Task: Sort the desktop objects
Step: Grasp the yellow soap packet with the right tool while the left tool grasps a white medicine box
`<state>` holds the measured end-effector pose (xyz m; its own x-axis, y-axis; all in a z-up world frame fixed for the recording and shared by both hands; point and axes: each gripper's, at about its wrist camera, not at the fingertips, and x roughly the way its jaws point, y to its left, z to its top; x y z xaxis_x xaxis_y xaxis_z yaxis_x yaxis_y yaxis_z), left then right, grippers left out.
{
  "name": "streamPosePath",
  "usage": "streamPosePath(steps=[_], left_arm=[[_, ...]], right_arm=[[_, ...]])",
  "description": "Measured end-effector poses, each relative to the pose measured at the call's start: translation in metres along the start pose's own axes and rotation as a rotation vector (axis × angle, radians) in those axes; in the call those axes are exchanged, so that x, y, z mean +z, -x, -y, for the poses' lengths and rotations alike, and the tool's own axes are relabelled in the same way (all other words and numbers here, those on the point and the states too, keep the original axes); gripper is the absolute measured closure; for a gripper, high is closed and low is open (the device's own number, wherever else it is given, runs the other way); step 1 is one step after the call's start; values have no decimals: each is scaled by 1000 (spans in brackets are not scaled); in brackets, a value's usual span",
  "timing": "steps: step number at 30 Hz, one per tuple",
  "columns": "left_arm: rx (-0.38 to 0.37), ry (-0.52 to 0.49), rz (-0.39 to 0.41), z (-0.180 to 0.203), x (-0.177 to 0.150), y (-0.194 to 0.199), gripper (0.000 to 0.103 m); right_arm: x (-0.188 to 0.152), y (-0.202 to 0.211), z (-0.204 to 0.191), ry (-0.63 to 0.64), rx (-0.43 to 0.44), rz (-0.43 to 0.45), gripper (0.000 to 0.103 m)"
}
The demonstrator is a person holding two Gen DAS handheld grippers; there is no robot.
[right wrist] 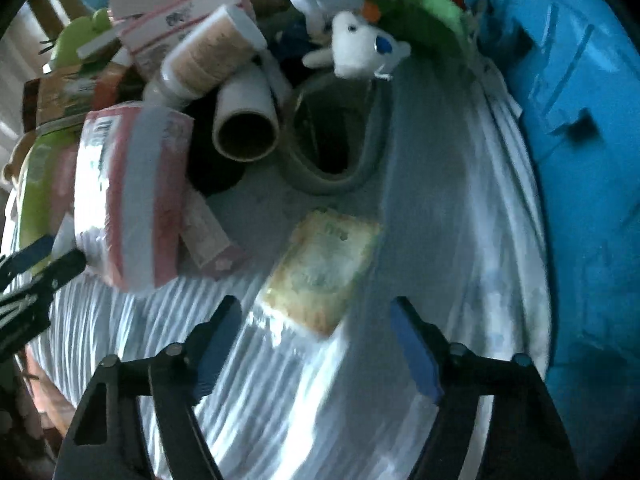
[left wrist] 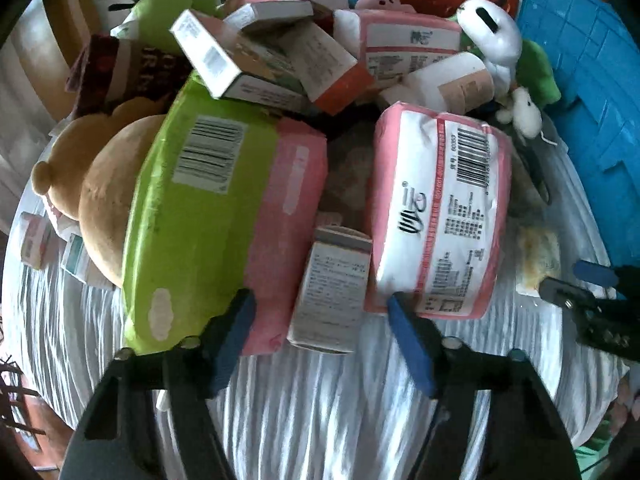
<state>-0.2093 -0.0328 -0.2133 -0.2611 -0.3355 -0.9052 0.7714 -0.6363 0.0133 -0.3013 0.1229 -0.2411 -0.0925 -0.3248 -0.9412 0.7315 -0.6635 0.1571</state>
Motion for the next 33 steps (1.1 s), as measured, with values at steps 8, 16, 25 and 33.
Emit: streamPosePath(steps=[8,16,25,33], left_arm=[[-41,23,-55,4,-9,-9,70],[-51,35,-66,8,-12,-3,70],[-56,46,-34,8,-19,18,71],[-45,49,51,5,-19,62,71]], right_arm=[[1,-23,1,-1,-4,-26,36],[-5,-14,-2,53,-39,-10,56],[-14,9,7,46,4,11,78],[-18,50,1,65,23,73,79]])
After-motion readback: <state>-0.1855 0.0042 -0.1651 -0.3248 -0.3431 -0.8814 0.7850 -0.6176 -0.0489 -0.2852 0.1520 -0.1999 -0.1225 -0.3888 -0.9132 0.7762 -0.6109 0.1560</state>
